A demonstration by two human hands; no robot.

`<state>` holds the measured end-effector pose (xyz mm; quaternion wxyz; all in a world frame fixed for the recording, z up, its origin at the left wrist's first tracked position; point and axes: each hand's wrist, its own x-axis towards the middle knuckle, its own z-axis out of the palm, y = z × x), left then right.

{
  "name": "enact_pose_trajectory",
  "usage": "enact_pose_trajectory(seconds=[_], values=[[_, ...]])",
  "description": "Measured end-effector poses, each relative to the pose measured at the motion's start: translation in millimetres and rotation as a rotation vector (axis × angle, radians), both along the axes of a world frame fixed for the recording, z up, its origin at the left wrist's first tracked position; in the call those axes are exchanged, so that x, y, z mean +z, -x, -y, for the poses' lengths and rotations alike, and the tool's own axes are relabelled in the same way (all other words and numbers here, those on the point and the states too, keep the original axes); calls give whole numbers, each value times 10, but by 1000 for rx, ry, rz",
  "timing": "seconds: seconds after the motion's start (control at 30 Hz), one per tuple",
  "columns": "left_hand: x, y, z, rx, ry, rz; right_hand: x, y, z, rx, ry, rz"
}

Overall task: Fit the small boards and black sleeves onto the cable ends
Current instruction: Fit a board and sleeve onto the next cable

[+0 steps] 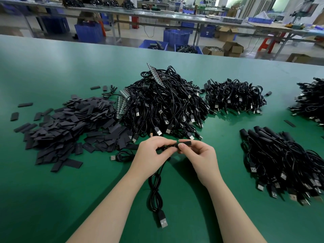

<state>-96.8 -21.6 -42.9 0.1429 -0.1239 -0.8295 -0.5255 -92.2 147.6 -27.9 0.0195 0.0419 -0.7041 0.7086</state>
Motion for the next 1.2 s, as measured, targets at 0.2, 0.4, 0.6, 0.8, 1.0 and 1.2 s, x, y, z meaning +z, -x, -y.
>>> enact_pose_trajectory(seconds=[0.2,0.4,0.6,0.8,1.0,1.2], values=[[0,1,21,-34,6,6,-3,-3,-41,45,-18,13],[6,-8,23,-62,26,-1,2,6,-77,74,-36,1],[-10,10,22,-54,32,7,-7,18,-78,100,-19,3],[-1,11,21,-55,11,11,-25,33,-89,117,-4,18],[-16,1,22,-43,3,44,-26,21,-85,104,-8,-4],[-11,0,8,-26,-29,41,-32,6,-37,21,-59,-46]])
